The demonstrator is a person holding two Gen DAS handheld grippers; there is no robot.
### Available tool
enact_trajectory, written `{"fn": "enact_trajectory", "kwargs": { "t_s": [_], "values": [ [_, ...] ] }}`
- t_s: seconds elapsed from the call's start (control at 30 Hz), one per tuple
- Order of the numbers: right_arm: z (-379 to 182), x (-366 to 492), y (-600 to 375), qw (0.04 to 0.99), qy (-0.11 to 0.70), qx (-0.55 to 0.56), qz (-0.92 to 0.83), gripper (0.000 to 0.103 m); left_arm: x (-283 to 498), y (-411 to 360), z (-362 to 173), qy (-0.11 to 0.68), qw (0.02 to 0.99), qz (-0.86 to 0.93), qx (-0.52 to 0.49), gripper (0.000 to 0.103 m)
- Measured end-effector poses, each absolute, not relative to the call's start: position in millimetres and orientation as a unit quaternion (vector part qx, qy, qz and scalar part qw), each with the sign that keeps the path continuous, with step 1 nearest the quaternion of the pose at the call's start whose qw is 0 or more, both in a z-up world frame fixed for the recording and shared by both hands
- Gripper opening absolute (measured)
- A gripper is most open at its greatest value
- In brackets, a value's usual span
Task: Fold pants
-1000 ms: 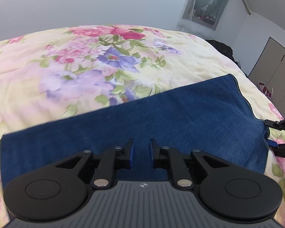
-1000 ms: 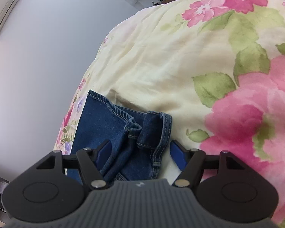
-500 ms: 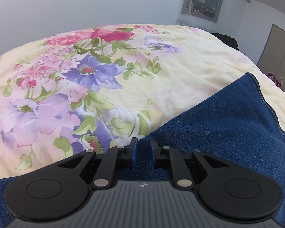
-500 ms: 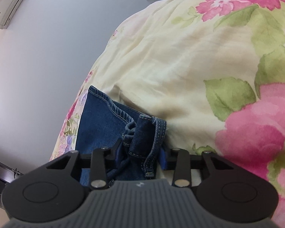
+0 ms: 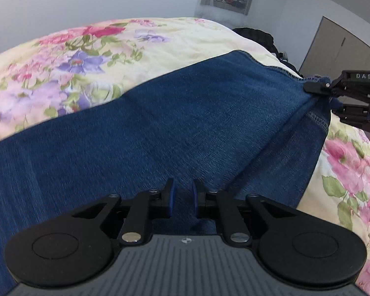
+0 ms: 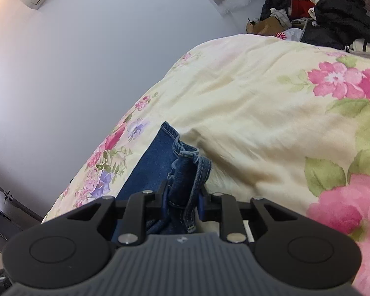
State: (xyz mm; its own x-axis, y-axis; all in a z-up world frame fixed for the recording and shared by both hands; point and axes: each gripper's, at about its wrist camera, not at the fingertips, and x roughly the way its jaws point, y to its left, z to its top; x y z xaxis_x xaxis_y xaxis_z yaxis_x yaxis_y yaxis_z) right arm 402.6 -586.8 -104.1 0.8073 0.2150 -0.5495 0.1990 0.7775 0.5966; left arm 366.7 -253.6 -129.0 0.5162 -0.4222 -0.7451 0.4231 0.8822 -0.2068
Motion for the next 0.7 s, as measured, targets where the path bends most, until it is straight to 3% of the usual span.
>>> {"fn": "enact_trajectory", "kwargs": {
  "t_s": [0.23,0.7],
  "values": [
    [-46,393,-542,0.921,0.288,0.261,0.025,0.017,346,-214,-100,0.433,0.863,-0.257,-0.038,0.012],
    [32,367,-364,0.954,0.246,0.116,0.126,0.017,280,5,-60,0.409,0.898,-0.111,-0.114,0.012]
  ]
}}
